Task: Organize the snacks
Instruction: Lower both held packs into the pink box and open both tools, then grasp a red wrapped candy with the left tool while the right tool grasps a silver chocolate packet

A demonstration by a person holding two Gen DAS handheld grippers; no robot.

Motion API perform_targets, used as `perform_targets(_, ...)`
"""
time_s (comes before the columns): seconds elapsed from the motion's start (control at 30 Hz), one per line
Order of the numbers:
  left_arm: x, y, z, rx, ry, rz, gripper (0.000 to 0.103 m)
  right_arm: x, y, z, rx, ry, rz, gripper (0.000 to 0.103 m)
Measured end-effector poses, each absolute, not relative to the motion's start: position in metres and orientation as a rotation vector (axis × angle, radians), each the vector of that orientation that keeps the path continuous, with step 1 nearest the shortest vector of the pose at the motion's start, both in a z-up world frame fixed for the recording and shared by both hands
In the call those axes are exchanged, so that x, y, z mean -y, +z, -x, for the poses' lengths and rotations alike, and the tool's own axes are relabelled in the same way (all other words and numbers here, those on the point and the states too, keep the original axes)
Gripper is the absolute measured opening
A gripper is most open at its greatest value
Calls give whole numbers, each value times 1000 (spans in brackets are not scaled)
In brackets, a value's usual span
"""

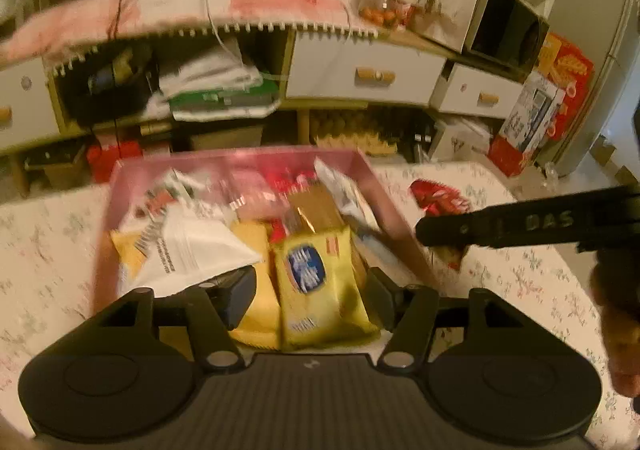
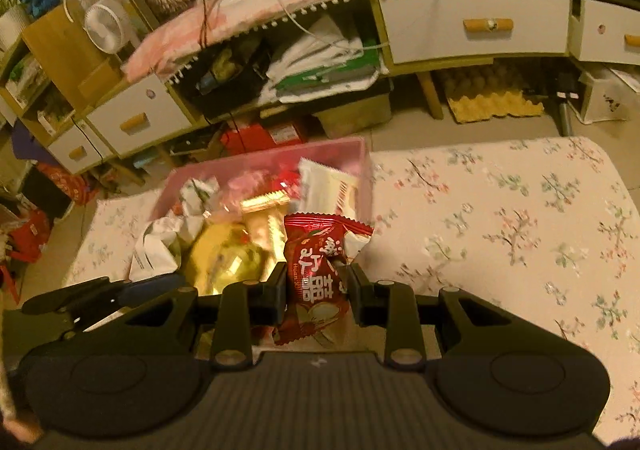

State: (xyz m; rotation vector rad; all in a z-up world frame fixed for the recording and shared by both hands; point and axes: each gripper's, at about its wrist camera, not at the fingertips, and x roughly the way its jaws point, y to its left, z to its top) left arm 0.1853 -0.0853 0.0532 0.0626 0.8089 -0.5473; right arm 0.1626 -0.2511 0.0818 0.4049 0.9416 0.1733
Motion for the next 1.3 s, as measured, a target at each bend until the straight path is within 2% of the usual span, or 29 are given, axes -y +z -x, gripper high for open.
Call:
perform_targets(0.23, 58, 80, -181, -811, -511, 8, 67, 242, 77, -175, -929, 213, -441, 28)
perform_targets(0.53, 28, 68, -167, -958, -434, 120, 71, 235, 72, -187, -910, 206, -492, 30)
perform_targets(0.6, 23, 62, -165, -990, -427, 134, 72, 235, 73, -189, -905, 201, -494, 39)
perform_targets(0.7, 20, 58, -160, -1012, -407, 123, 74, 237, 74, -184, -909, 178, -492, 46)
perform_targets(1.03, 20, 66, -139, -1044, -352, 76, 81, 260, 93, -158, -929, 126, -519, 46)
perform_targets(1.3, 14, 65, -119, -1100, -310, 83, 81, 257, 110, -125, -1019, 132, -492, 46)
